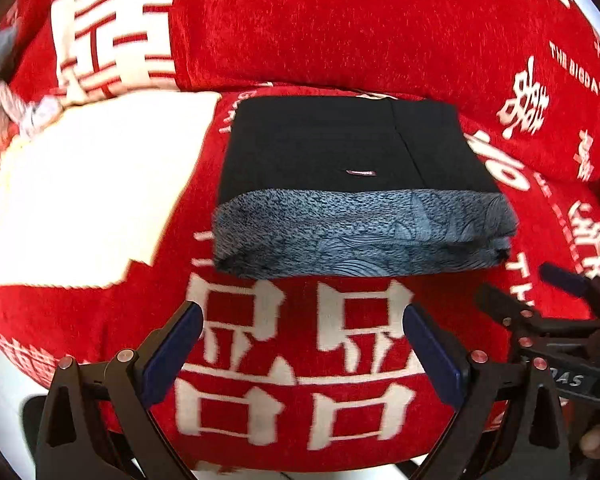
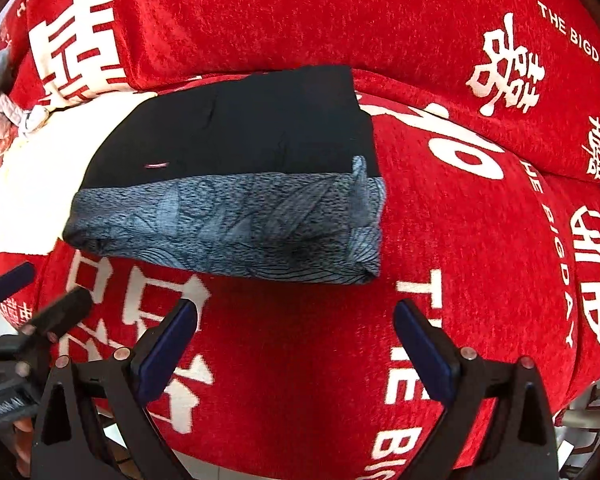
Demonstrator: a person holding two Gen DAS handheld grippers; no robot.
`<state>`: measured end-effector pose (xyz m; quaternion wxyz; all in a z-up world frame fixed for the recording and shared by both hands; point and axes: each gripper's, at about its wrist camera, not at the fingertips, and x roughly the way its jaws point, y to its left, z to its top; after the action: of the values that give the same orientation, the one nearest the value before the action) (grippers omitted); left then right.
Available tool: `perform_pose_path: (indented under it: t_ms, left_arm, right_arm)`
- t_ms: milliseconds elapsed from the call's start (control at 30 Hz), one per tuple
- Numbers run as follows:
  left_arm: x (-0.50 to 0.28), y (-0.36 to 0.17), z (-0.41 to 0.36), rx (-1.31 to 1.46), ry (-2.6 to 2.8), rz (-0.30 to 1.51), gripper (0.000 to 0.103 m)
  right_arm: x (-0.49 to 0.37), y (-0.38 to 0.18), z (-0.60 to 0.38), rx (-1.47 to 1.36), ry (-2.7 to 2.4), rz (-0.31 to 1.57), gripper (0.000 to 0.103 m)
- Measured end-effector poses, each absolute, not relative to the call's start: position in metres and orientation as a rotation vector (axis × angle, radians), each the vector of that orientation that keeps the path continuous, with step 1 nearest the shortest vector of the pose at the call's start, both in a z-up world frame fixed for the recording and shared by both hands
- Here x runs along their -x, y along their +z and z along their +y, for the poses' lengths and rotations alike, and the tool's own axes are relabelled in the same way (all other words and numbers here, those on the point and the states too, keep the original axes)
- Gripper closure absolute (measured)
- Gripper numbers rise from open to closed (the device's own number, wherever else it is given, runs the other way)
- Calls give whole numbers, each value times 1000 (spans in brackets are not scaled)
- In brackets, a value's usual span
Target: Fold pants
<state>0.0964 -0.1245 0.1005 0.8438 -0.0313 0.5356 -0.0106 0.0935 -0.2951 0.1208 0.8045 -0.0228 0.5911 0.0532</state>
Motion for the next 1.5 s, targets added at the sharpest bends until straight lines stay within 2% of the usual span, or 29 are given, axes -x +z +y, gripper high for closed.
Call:
perform_pose_path:
  t_ms: [1500]
  left_arm:
    - [-96, 101, -123, 28, 1, 1109, 2]
  right_arm:
    - [-96, 120, -280, 78, 90, 1265, 4]
